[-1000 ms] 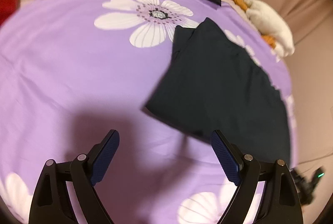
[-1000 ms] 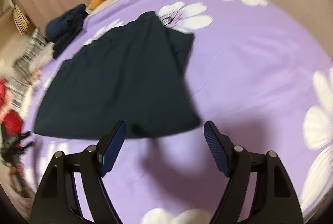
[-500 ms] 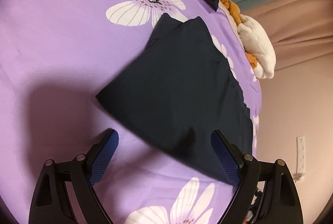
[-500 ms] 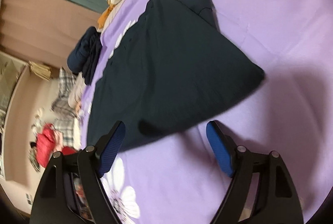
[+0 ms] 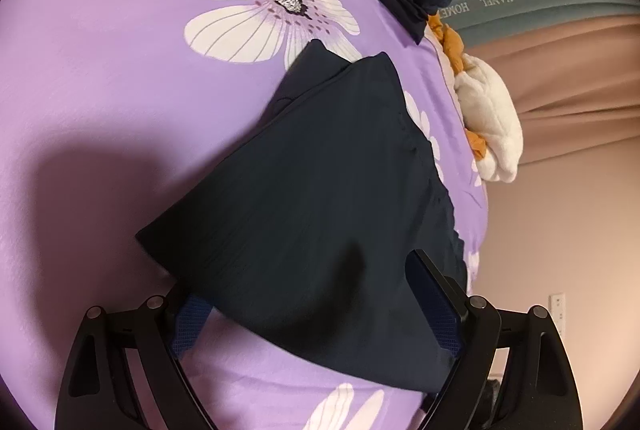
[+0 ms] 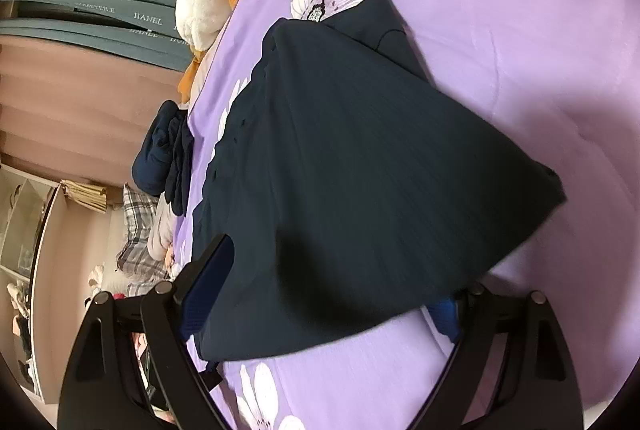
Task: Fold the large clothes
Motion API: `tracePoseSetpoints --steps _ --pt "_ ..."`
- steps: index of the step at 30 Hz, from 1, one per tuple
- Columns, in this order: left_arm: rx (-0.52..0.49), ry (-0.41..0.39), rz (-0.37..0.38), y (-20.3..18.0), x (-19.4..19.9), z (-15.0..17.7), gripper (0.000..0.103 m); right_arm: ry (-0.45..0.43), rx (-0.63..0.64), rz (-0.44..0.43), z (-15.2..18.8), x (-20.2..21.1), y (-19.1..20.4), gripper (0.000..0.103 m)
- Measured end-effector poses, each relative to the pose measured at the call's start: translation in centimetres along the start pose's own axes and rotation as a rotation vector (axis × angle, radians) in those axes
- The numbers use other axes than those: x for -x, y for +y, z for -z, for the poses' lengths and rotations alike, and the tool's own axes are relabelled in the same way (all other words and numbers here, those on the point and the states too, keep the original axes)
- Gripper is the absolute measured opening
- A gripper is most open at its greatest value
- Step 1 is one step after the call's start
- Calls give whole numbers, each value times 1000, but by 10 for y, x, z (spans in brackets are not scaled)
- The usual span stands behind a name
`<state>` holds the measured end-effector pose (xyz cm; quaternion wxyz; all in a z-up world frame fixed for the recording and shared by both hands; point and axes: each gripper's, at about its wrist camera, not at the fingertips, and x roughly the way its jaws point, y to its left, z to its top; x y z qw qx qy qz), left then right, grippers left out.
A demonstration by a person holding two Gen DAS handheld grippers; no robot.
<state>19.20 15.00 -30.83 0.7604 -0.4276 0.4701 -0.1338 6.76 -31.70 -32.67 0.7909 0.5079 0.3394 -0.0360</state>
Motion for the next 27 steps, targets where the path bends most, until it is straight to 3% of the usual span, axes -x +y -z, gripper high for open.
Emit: tracePoseSetpoints --steps 2,7,11,13,15,21,27 --pt "-25 -6 -25 -3 -1 1 89 -13 -3 4 -1 -1 1 87" --pt "-97 -15 -116 -8 -1 5 70 -27 -13 56 -5 -4 -6 56" --pt "-156 -15 -178 -10 -1 7 54 -19 -25 48 -9 -4 -9 49" --pt "-169 -16 -192 -12 -1 8 52 -19 -13 59 -9 -4 -9 44" --pt "-198 -22 -212 -16 -1 10 41 -24 6 74 -9 -4 -6 40" --pt "-371 -95 -309 -39 3 23 21 -50 145 139 -8 -3 14 28" --pt "-494 -133 -378 -52 2 34 16 -75 249 186 -9 -1 26 22"
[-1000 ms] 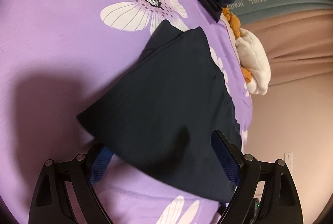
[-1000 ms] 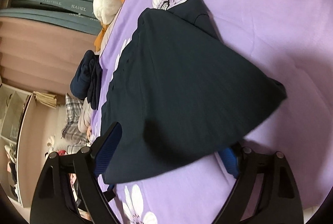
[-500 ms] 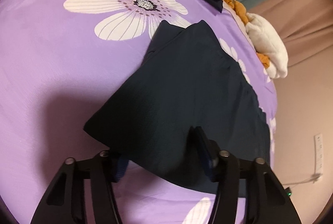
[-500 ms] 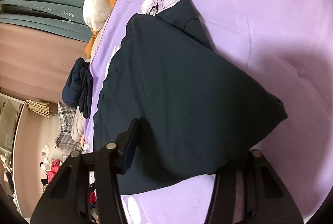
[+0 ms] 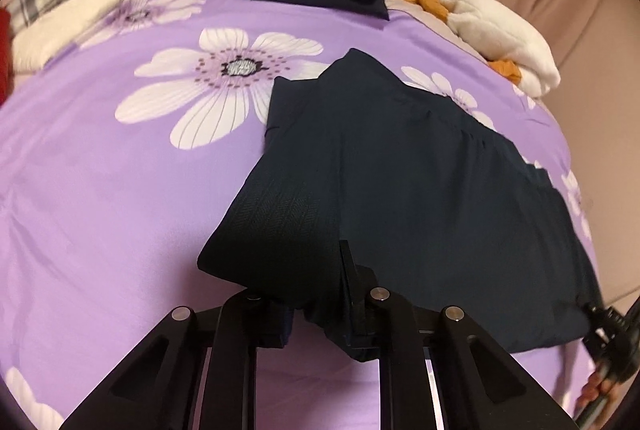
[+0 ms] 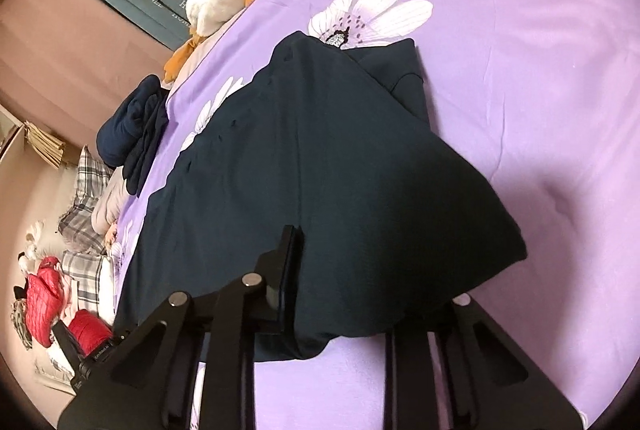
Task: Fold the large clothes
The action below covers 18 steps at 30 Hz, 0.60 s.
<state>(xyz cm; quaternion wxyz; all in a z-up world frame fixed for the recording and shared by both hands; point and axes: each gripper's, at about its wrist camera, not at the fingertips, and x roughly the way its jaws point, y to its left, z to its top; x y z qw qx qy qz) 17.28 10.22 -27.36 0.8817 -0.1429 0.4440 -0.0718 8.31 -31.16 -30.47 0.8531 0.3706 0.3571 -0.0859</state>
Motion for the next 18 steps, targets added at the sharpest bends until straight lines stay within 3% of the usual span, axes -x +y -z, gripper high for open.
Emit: tracePoseSetpoints --steps 18 --pt "-52 -33 9 -5 19 5 11 -17 65 -2 4 10 13 18"
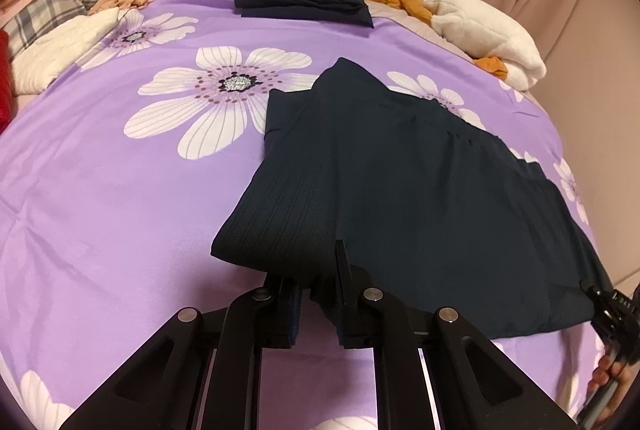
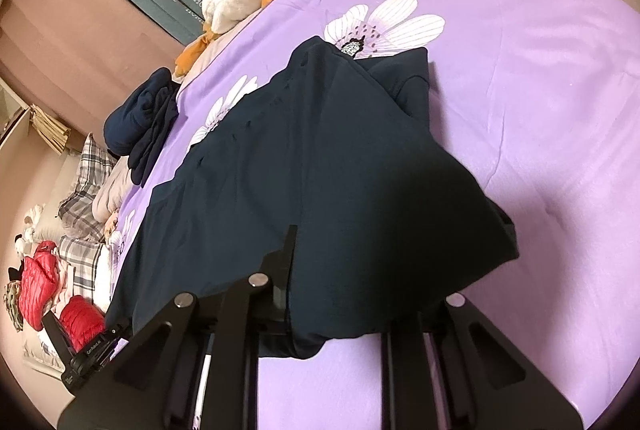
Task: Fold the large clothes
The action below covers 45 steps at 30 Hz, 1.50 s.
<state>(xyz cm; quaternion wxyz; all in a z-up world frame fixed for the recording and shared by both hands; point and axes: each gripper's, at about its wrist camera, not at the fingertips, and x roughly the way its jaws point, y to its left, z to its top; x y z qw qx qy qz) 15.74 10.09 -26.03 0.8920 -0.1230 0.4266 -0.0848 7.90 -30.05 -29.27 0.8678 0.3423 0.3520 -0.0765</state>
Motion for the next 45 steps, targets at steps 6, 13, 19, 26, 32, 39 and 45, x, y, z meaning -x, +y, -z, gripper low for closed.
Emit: tracePoseSetpoints --steps 6,13,19,26,32,39,45 --pt "-16 -8 25 -1 8 5 10 12 3 -8 0 4 -1 17" --pt "-22 2 43 -3 23 19 10 24 2 -16 3 16 -8 17" --pt "-17 13 27 -1 31 26 10 46 -10 -27 9 18 -12 18" --pt "-16 38 -4 2 23 30 10 96 -42 -11 14 8 -25 27" --pt "-27 61 -53 5 25 32 21 101 -81 40 15 17 -40 49" --pt "-61 38 -165 11 37 35 65 15 -50 167 10 42 -47 57" --pt "-77 0 -192 14 53 31 79 -140 87 409 2 64 -31 66"
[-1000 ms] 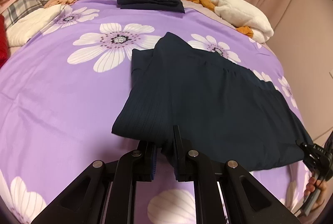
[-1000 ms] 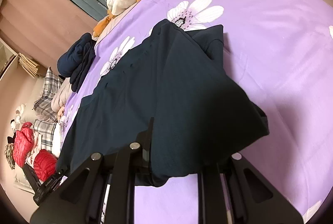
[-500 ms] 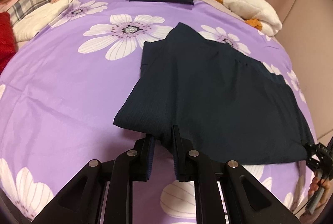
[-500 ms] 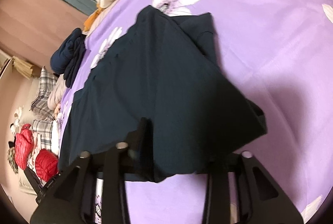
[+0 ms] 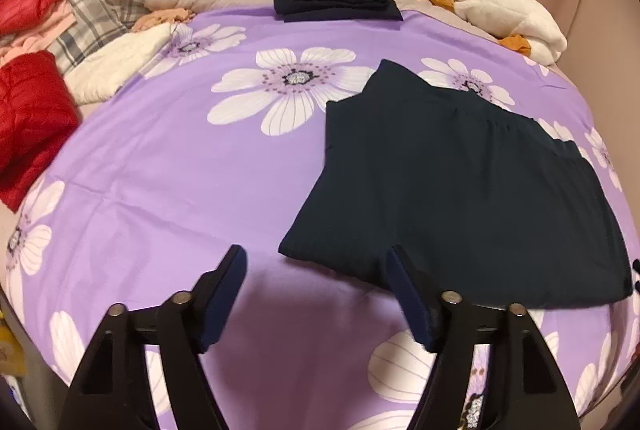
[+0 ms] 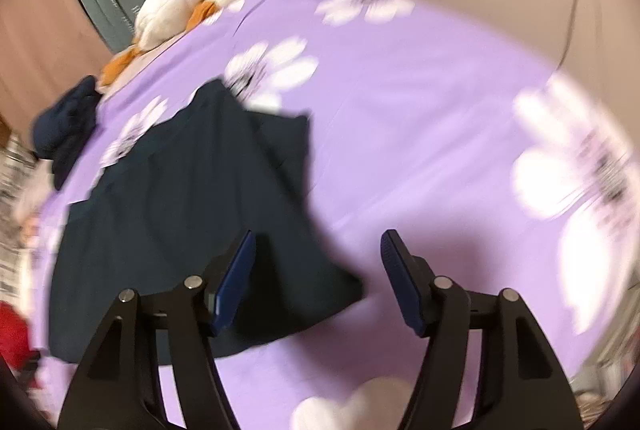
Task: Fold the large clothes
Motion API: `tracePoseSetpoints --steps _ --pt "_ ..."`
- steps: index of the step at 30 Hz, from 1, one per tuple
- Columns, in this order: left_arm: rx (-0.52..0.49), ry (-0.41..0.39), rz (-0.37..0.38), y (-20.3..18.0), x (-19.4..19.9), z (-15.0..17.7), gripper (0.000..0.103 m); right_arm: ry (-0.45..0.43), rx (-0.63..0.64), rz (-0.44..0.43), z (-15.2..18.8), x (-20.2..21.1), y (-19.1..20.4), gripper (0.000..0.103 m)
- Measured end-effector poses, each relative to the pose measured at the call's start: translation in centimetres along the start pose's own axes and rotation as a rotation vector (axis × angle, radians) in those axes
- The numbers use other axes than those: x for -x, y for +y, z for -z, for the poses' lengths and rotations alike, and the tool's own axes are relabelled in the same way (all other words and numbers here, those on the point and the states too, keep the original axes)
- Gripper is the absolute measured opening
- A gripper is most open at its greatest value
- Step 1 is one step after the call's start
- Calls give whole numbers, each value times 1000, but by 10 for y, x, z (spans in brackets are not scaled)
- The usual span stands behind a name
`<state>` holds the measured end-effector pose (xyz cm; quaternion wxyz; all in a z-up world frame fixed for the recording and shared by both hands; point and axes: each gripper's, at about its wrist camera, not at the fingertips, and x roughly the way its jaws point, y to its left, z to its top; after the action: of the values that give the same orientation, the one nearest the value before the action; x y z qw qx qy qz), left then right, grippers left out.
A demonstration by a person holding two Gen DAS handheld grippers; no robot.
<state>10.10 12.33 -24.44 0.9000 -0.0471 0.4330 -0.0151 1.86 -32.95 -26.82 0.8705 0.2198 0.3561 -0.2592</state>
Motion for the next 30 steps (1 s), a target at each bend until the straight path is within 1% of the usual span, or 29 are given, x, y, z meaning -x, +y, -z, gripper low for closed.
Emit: tracePoseSetpoints --steps 1,2,6,8,10,12,14,16,18,24,26,30 --pt "-5 -5 1 -3 1 -1 81 -24 14 21 -2 5 0 68" --pt "-9 -11 2 -4 2 -2 85 -39 28 18 -4 9 1 68" --pt "-32 -16 23 -19 2 -6 87 -53 125 -67 -2 20 22 69" --pt "-45 -11 41 -29 0 -7 88 -38 200 -137 5 22 43 69" --pt "-63 -1 63 -39 -3 -8 89 -16 251 -186 13 21 61 70" --pt "-84 12 71 -50 -8 -8 96 4 294 -214 21 18 77 70" --pt "-105 22 66 -58 -13 -8 99 27 334 -237 29 12 93 70" --pt "-127 33 50 -66 -18 -6 99 49 358 -252 36 6 104 70" --pt "-143 40 42 -73 -24 -4 99 63 382 -246 42 -1 114 70" --pt "-175 93 80 -88 -41 4 100 85 441 -199 55 -16 126 70" --pt "-185 97 72 -90 -43 6 102 83 464 -185 59 -18 129 72" --pt "-201 113 65 -92 -49 10 102 85 510 -158 64 -24 135 75"
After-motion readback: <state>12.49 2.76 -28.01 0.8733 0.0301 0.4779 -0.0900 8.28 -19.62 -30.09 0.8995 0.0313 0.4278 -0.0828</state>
